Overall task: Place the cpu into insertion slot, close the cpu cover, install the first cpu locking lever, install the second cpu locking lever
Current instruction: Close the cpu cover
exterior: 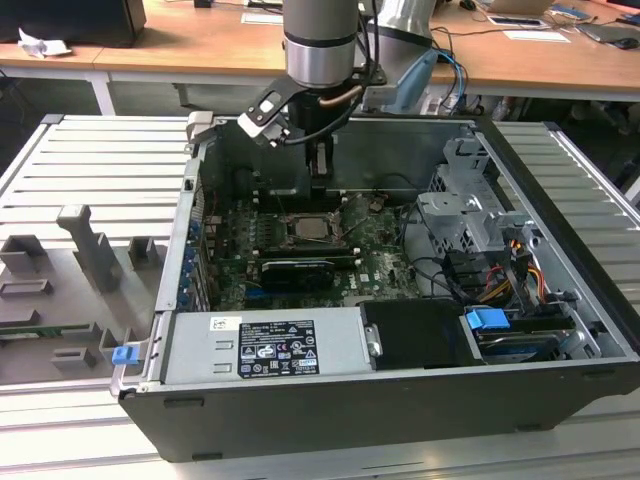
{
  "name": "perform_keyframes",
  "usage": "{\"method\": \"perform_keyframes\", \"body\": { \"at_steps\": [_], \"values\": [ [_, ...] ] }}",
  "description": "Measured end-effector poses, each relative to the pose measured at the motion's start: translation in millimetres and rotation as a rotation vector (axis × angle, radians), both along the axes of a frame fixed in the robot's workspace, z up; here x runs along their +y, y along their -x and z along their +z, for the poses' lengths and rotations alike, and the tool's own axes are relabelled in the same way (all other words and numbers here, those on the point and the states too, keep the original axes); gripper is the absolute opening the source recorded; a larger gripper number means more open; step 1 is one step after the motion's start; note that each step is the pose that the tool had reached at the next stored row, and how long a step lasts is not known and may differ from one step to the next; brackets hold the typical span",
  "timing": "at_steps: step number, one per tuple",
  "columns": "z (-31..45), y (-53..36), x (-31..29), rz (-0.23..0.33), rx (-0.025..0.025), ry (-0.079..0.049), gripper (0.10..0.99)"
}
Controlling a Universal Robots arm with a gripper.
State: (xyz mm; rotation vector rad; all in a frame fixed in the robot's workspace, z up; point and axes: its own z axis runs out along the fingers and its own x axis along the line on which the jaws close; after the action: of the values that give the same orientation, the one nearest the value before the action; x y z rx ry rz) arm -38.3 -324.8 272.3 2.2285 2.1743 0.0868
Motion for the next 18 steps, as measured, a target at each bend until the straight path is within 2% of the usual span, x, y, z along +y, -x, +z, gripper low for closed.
{"method": "perform_keyframes", "body": {
  "at_steps": [2, 4, 6, 9, 12, 13, 15, 18],
  "values": [
    [0.0, 0.0, -5.0, 0.0, 0.0, 0.0, 0.106],
    [-0.1, -4.6, -5.9, 0.0, 0.0009, 0.0, 0.106],
    [0.0, -23.2, -6.0, 0.007, 0.0139, -0.004, 0.106],
    [-1.1, -30.3, -6.0, 0.033, 0.0186, -0.009, 0.106],
    [-2.3, -41.1, -5.8, 0.043, 0.028, -0.008, 0.106],
    [-2.7, -48.8, -5.4, 0.043, 0.0322, -0.009, 0.106],
    [-3.5, -57.5, -2.8, 0.043, 0.0333, -0.009, 0.106],
    [-4.3, -64.0, 0.7, 0.043, 0.0333, -0.009, 0.106]
  ]
}}
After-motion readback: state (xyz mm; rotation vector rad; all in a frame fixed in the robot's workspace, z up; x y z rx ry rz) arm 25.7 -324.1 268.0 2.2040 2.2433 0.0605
